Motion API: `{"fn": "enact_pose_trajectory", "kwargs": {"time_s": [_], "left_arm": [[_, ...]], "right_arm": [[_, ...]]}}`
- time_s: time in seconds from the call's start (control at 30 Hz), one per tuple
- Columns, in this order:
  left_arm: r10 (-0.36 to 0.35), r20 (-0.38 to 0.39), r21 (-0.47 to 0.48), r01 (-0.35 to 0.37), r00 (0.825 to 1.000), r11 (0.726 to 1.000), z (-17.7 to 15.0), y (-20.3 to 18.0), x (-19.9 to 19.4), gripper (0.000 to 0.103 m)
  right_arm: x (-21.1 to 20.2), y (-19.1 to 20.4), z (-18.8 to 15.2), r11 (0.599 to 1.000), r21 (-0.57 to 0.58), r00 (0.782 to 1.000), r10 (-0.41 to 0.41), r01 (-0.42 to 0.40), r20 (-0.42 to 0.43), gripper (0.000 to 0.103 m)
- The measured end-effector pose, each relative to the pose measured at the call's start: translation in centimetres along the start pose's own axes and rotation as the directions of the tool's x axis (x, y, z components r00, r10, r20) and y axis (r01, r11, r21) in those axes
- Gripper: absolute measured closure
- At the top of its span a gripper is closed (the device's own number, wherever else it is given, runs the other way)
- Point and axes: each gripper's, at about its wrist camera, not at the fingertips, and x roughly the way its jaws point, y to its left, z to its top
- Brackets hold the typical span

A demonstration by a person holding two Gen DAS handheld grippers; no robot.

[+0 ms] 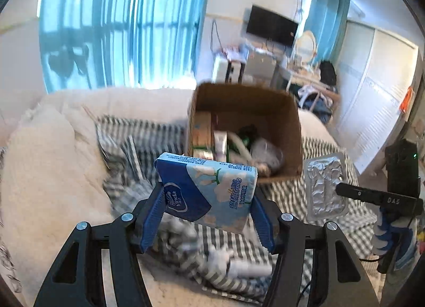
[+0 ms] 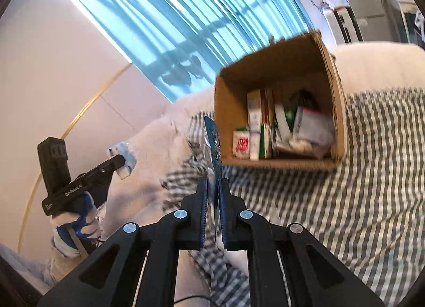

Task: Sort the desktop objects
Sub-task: 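Carry the tissue packet and blister pack over the cardboard box with both grippers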

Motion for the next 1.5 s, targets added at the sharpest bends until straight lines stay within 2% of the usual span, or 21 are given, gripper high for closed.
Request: {"fn": "enact_pose_trajectory", "kwargs": {"time_s": [0.3,0.5,0.63,0.83,1.03,1.3,1.5], "left_arm": [[-0.031,0.118,0.06,0.024,0.992,0.998,4.4,-2.2,-0.9,0.041],[-0.077,0.155,0.108,0.06,0.985,0.992,6.6,-4.2,0.1,0.041],[-0.099,0.161,0.126,0.079,0.982,0.989,8.0,-5.1,1.7,0.041],[-0.107,0.151,0.136,0.086,0.983,0.987,9.5,-5.7,4.9,0.041],[-0.11,0.118,0.14,0.093,0.987,0.986,10.2,-5.7,8.7,0.041],[-0.085,0.064,0.139,0.075,0.994,0.987,10.6,-4.7,14.6,0.041],[-0.06,0.018,0.128,0.057,0.998,0.99,10.1,-3.8,19.1,0.041]], "right_arm": [[-1.9,2.2,4.4,0.997,-0.077,0.995,0.012,-0.004,0.098,0.095],[-2.6,2.5,6.6,0.994,-0.112,0.99,0.009,0.007,0.143,0.095],[-2.5,1.9,7.7,0.991,-0.12,0.983,-0.035,0.057,0.178,0.095],[-0.8,0.5,9.3,0.98,-0.131,0.972,-0.125,0.152,0.2,0.095],[2.2,-1.5,10.8,0.97,-0.14,0.966,-0.167,0.196,0.196,0.095],[6.7,-4.0,12.4,0.953,-0.159,0.957,-0.23,0.258,0.175,0.095],[10.1,-5.5,13.1,0.925,-0.189,0.938,-0.3,0.331,0.172,0.095]]}}
